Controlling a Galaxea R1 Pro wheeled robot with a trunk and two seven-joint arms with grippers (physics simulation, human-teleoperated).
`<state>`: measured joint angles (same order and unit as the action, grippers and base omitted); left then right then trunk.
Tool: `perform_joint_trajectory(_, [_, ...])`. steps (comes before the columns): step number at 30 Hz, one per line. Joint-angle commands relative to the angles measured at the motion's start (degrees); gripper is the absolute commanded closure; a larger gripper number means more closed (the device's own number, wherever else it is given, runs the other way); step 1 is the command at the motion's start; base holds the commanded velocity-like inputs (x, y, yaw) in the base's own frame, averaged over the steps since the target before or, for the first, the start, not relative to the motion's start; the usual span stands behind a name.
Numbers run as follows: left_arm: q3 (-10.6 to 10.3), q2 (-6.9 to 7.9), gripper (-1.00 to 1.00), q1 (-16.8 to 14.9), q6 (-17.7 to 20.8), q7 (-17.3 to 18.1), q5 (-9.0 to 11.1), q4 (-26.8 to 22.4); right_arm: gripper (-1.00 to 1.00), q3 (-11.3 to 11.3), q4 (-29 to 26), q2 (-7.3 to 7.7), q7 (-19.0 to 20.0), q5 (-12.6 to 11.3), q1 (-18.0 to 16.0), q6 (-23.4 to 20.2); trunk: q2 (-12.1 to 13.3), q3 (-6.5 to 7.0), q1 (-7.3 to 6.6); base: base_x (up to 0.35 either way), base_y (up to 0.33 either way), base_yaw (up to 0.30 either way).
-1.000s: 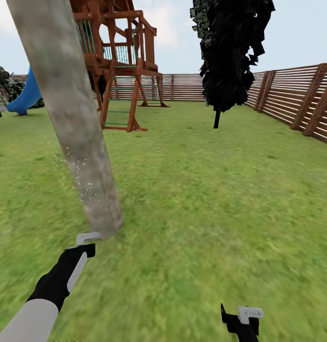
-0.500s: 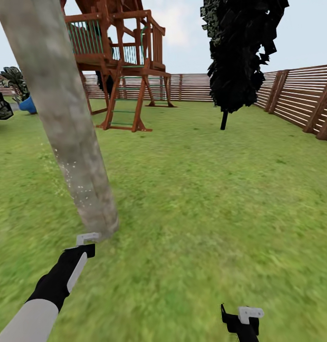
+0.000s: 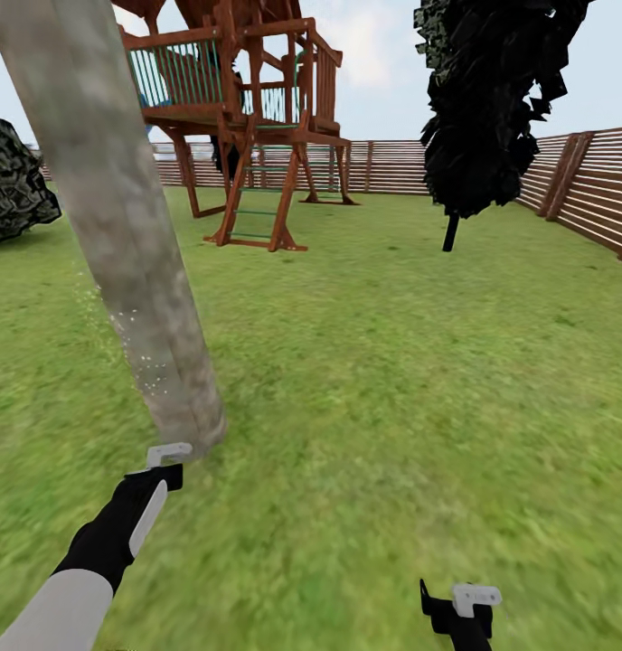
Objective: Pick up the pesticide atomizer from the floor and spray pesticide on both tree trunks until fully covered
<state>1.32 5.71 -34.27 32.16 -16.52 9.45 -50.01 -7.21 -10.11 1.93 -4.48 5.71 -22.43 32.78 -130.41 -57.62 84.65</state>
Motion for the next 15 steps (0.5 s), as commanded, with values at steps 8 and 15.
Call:
perform_joint_trajectory(8, [0.0, -0.09, 1.0, 0.0, 0.0, 0.0, 0.0, 0.0, -1.0, 0.0, 0.0, 0.0, 0.0, 0.0, 0.0, 0.0, 0.0, 0.0, 0.0, 0.147, -0.265, 0.277])
perform_joint_trajectory(15, [0.0, -0.15, 1.0, 0.0, 0.0, 0.0, 0.0, 0.0, -1.0, 0.0, 0.0, 0.03, 0.0, 0.0, 0.0, 0.0, 0.0, 0.0, 0.0, 0.139, -0.265, 0.078])
